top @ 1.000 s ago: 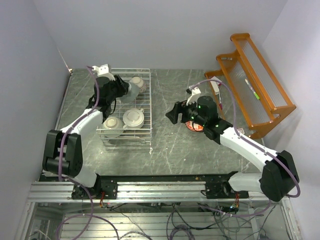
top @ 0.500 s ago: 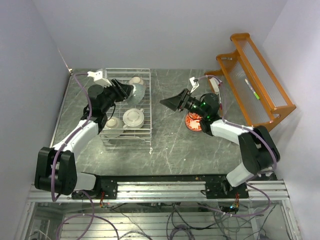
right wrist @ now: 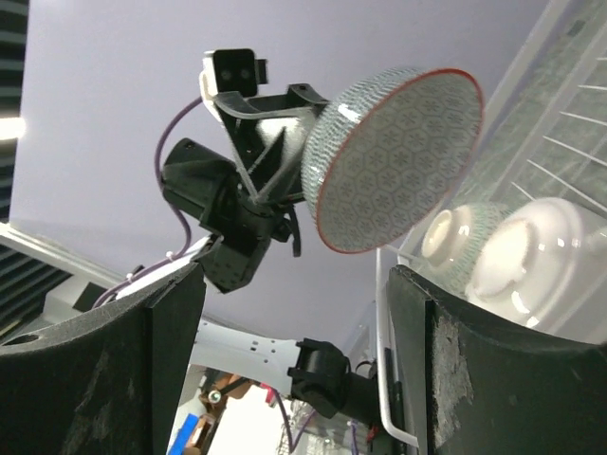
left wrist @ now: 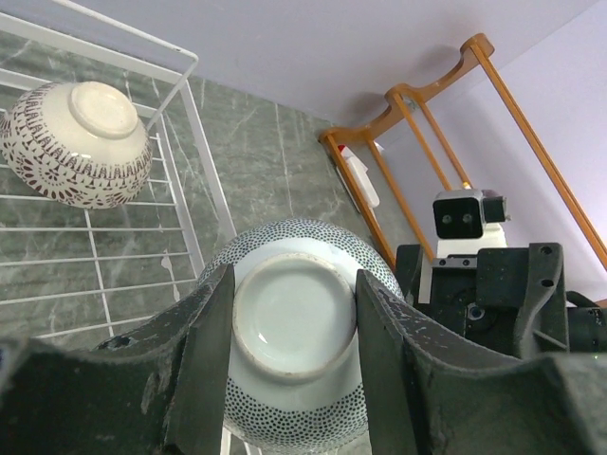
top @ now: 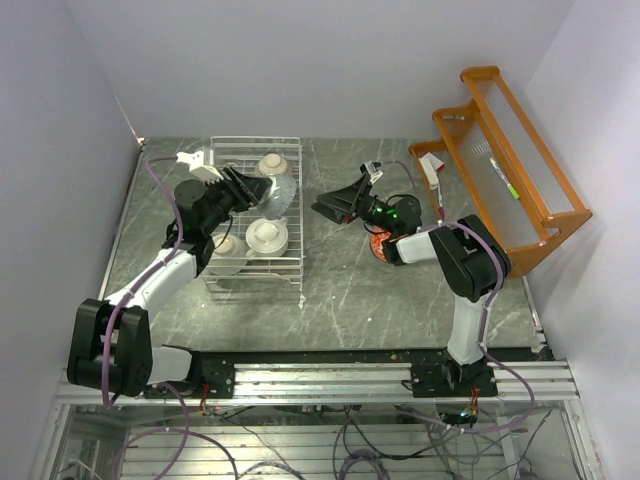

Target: Unload the bowls from the dish rack

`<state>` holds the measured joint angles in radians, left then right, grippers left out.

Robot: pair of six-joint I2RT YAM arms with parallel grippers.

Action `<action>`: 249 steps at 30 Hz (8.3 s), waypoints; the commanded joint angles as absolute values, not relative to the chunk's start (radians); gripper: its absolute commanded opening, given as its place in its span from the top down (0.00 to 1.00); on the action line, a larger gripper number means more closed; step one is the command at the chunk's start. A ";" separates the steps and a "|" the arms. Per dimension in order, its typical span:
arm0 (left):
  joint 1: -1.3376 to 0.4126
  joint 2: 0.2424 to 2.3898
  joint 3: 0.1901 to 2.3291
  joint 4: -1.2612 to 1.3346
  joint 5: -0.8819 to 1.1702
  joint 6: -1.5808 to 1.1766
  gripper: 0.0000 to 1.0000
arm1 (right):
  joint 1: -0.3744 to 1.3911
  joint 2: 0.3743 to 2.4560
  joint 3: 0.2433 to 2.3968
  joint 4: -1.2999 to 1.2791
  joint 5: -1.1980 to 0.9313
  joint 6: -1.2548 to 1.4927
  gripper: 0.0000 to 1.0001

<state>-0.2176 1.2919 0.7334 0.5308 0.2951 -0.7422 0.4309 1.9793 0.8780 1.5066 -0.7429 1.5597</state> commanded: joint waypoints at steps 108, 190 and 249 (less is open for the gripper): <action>-0.229 1.091 0.608 0.332 0.238 -0.577 0.18 | 0.555 1.620 1.285 -0.740 0.239 0.086 1.00; -0.492 1.070 0.758 -0.345 -0.628 -0.426 0.07 | 0.555 1.257 0.974 -0.428 0.157 0.200 0.54; -0.407 1.219 0.900 -0.339 -0.492 -0.399 0.93 | 0.555 1.164 0.920 -0.406 0.156 0.193 0.34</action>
